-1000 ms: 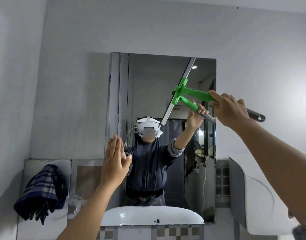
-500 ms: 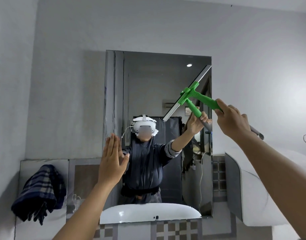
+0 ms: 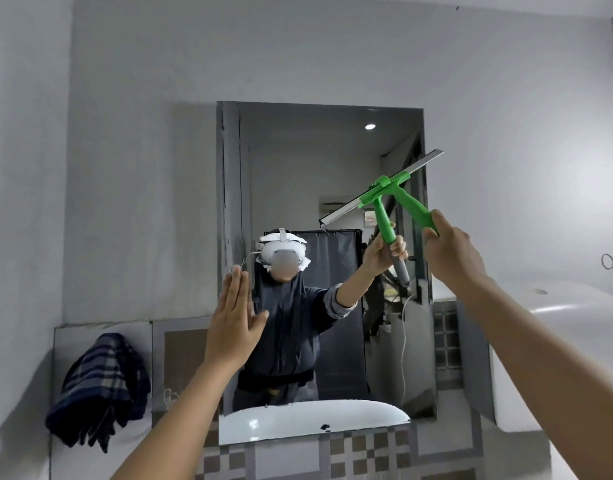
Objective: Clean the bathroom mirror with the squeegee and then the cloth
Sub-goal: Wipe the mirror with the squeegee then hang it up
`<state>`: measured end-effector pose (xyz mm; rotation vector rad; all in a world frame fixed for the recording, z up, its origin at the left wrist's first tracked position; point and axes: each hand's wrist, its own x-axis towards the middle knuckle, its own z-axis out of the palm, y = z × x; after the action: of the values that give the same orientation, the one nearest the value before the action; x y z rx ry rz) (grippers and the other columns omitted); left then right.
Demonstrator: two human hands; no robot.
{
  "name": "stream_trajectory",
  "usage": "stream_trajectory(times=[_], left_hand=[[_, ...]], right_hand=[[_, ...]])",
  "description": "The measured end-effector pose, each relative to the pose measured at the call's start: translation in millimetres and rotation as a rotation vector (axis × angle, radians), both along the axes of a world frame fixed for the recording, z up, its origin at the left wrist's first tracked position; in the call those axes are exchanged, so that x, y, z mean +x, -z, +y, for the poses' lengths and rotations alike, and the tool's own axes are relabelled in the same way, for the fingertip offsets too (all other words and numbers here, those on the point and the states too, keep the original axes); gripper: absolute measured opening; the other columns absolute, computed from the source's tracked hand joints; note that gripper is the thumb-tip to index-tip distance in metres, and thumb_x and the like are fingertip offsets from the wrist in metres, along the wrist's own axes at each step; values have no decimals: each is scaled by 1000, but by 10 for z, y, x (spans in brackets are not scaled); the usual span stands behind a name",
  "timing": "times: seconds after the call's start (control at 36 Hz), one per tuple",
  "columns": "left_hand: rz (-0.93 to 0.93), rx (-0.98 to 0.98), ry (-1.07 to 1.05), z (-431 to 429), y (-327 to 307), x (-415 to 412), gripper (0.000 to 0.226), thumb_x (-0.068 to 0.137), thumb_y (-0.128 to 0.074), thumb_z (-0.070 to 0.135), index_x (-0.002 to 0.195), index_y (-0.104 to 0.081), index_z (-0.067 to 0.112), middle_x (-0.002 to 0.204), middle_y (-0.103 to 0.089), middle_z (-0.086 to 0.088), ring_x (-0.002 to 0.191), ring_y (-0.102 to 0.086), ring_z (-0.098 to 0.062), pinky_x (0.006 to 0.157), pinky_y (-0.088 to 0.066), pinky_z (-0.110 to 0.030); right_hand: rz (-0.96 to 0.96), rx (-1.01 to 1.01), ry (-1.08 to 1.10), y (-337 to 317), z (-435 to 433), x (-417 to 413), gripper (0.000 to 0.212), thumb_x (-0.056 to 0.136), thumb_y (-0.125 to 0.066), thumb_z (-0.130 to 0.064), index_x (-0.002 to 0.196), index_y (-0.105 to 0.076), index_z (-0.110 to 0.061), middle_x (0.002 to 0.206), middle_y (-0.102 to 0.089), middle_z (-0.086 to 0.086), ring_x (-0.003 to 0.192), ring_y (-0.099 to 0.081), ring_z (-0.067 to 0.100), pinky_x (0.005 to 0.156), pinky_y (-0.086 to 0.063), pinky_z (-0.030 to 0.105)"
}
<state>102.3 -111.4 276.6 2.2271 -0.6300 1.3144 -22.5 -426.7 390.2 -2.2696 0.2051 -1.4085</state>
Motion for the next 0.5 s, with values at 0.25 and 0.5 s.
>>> stream_trajectory(times=[0.25, 0.5], left_hand=[[-10, 73, 19, 95, -6, -10, 88, 87, -59, 27, 143, 9, 19, 154, 10, 3, 142, 8, -16, 114, -9, -29], [-10, 109, 7, 139, -17, -24, 88, 86, -60, 27, 145, 3, 12, 154, 7, -1, 143, 6, -19, 115, -13, -34]], right_hand=[[10, 116, -13, 119, 325, -25, 22, 98, -31, -21, 118, -38, -16, 86, -59, 18, 73, -59, 37, 60, -49, 42], [4, 212, -3, 184, 717, -10, 28, 99, -28, -26, 114, -41, -6, 91, -58, 17, 83, -60, 37, 71, -50, 47]])
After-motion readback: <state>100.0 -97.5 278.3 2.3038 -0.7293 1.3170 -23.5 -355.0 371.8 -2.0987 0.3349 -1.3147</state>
